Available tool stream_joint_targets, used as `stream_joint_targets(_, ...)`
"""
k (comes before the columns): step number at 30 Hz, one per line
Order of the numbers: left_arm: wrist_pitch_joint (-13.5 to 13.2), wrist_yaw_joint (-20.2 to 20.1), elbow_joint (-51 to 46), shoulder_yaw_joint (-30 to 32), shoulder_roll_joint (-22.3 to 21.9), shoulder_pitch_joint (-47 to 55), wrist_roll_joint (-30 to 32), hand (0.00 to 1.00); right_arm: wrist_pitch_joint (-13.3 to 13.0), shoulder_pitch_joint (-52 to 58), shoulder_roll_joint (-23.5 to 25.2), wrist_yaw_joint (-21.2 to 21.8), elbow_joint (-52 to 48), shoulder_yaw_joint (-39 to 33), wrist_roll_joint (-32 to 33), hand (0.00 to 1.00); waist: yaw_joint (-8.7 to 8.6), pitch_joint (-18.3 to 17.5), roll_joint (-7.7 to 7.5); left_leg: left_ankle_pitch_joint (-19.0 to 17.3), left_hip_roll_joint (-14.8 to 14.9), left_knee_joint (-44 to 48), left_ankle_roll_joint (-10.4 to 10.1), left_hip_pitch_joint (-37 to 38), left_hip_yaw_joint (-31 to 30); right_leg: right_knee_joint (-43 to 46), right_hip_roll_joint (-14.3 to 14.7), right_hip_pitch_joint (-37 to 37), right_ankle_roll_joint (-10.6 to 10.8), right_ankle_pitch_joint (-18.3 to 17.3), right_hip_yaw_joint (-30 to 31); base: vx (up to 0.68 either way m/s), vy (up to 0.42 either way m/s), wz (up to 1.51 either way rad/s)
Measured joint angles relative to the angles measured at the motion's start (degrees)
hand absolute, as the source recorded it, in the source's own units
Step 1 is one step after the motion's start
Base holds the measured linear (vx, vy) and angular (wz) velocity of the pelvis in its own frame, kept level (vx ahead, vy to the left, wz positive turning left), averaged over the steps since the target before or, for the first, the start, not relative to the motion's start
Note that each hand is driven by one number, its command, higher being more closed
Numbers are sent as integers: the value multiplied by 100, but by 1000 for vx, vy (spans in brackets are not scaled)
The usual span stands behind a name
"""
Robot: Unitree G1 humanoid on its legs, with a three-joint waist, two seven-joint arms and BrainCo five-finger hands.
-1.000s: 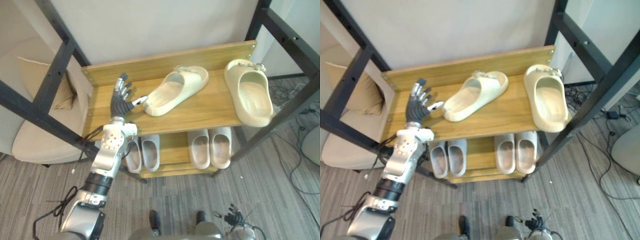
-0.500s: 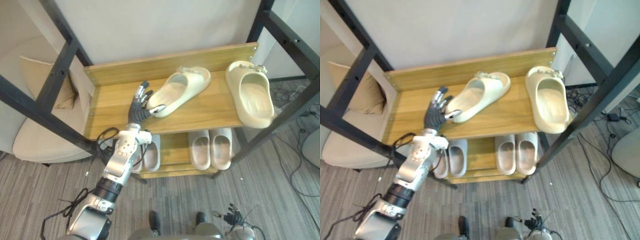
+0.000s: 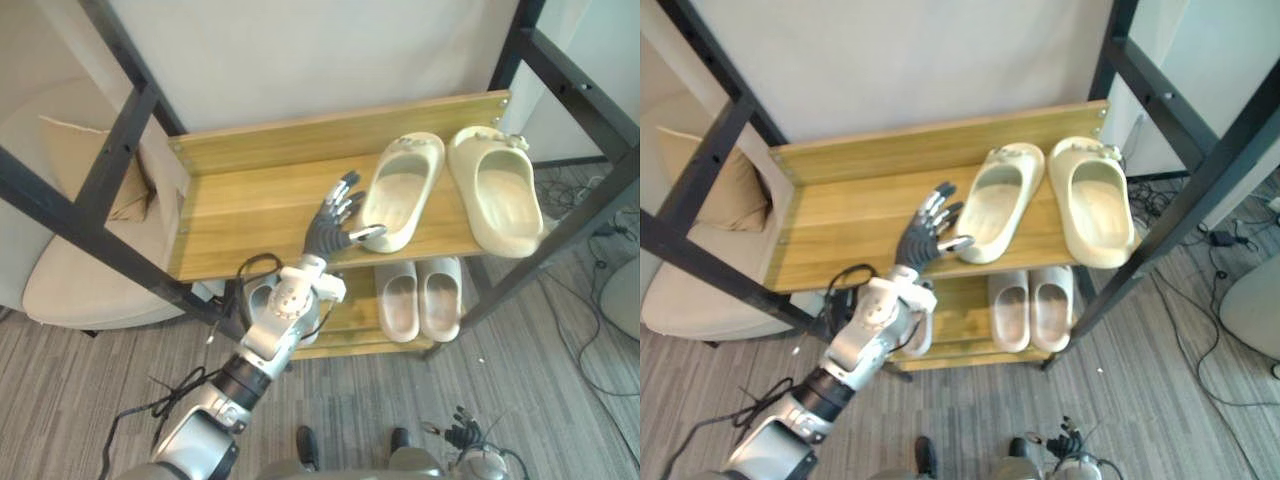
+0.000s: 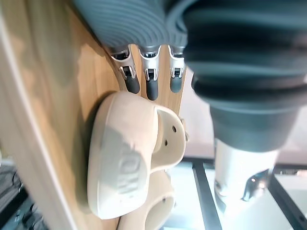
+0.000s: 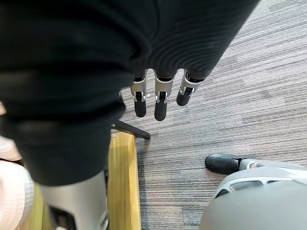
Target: Organize the slippers on the shoe rack
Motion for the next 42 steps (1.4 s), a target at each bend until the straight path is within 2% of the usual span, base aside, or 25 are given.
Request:
stream_joint_targets(11, 0, 14, 113, -285, -180, -100, -216, 0, 0, -72, -20, -12, 3, 88, 2, 0, -32, 6, -18, 0, 2, -1, 0, 44, 11, -4, -2, 44, 2, 18, 6, 0, 0, 0)
stream_joint_targets(19, -2, 25, 261, -421, -379, -215, -389, 0, 2, -193, -14, -121, 174, 256, 3, 0, -70, -3, -138, 0, 2, 0, 0, 49, 13, -6, -3, 49, 1, 19, 6, 0, 0, 0)
stream_joint_targets(28, -1, 35, 278, -411, -407, -220, -404, 0, 1, -209, -10, -127, 174, 258, 4, 0, -86, -3, -150, 0, 3, -1, 0, 50, 15, -7, -4, 48, 1, 19, 7, 0, 0, 0)
stream_joint_targets(32, 4, 42, 424, -363, -363, -363, -362, 0, 1, -210, -9, -127, 174, 255, 4, 0, -86, -2, -151, 0, 4, -1, 0, 50, 15, -7, -3, 48, 1, 19, 6, 0, 0, 0)
stream_joint_targets(37, 10, 83, 472, 78, -313, -467, -205, 0, 1, -221, 5, -125, 174, 251, 5, 0, -88, -1, -153, 0, 6, 0, -1, 50, 11, -6, -1, 50, 2, 19, 2, 0, 0, 0)
stream_joint_targets(42, 10, 137, 295, 259, -83, -484, -204, 0, 1, -230, 11, -111, 174, 252, 5, 0, -80, -1, -154, 1, -1, 0, 0, 49, -77, -5, -4, 82, 2, 17, -67, -2, -1, 6)
